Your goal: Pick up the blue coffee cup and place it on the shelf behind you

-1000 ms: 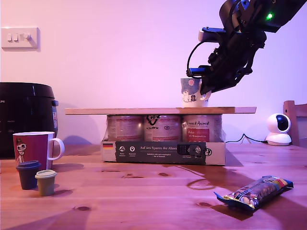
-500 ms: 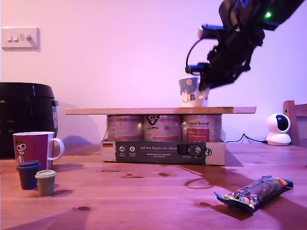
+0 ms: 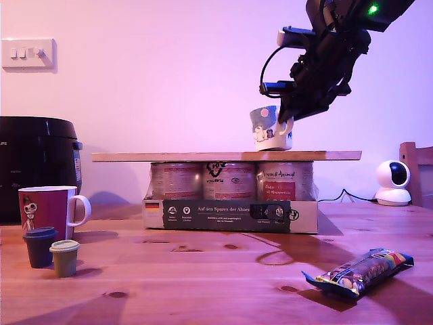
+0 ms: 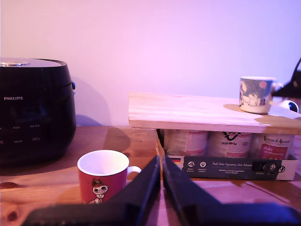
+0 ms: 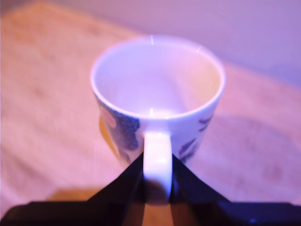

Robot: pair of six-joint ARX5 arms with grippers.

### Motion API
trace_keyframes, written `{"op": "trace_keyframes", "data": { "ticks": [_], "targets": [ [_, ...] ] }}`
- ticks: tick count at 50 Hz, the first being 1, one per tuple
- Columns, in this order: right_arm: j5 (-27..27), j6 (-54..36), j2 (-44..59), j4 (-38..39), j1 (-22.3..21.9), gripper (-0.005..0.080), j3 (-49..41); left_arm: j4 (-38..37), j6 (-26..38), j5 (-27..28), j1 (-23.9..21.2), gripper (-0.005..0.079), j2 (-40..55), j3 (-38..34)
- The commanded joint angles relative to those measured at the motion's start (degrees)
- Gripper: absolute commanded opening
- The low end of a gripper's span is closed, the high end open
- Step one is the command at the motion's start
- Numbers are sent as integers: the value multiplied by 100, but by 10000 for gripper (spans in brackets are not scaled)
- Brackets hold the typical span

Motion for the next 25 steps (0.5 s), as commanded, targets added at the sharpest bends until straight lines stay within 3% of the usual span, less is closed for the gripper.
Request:
{"op": "trace_keyframes", "data": {
  "ticks": [1,13,25],
  "targets": [
    [-24,11,81,-48,22,51,2,28,-17,-11,-9,-21,-55,39],
    [-22,22,79,90,24,65,11,28,-17,-11,-9,-21,-55,39],
    [-22,20,79,57,28,267,11,28,-17,-11,-9,-21,-55,39]
  ]
}}
